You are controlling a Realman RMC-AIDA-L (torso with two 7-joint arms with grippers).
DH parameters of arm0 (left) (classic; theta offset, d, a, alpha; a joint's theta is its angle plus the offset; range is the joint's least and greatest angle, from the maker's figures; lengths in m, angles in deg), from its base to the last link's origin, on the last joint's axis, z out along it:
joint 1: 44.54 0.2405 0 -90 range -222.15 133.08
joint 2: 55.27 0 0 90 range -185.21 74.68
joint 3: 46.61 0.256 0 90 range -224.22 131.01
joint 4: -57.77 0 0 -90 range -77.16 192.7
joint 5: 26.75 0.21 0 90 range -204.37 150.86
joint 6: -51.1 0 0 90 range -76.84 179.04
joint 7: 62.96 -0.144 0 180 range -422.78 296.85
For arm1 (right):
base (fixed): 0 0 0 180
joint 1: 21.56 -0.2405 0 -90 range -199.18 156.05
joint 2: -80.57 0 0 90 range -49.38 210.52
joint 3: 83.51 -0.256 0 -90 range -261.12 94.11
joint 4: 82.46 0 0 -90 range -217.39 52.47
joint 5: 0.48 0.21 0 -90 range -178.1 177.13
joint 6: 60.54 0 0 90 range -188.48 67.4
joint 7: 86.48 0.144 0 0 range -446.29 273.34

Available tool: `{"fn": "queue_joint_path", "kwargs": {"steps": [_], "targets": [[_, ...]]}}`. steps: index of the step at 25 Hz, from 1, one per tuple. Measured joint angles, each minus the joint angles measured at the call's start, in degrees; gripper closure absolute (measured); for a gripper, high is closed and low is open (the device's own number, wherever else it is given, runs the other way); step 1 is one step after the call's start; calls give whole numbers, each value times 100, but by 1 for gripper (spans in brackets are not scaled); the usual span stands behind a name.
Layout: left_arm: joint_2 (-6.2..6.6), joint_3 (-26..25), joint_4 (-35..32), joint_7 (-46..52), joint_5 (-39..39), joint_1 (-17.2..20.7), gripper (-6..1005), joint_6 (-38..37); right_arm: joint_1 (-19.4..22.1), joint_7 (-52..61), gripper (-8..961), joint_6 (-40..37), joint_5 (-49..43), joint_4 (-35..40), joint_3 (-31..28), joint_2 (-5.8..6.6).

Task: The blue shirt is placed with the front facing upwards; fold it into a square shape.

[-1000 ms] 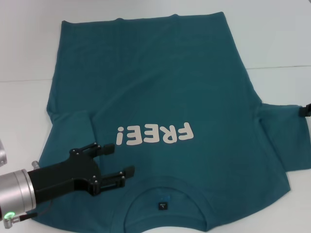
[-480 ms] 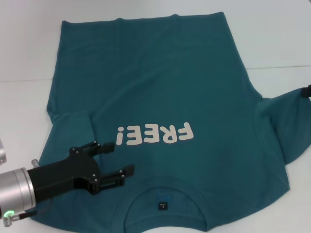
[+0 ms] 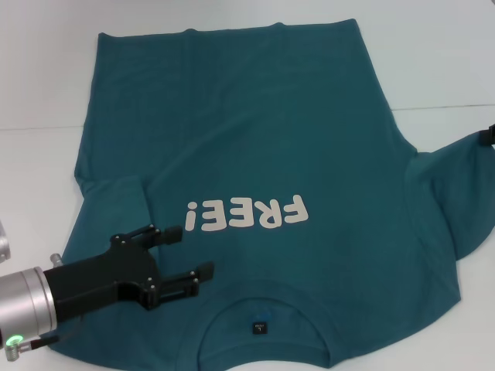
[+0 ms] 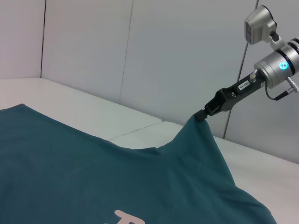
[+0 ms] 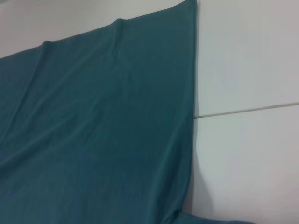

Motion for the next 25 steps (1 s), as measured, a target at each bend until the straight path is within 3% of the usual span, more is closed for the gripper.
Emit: {"fn": "queue_joint_path", "kwargs": {"steps": [12,25], "targets": [[0,18,-23,-22,0,-9,164,-3,-429,126,886,-14,-693,112,215,-101],[9,1,-46,-27,0,-24,163,-74,-384,90,874,-334,-781,555,242,-111]]}}
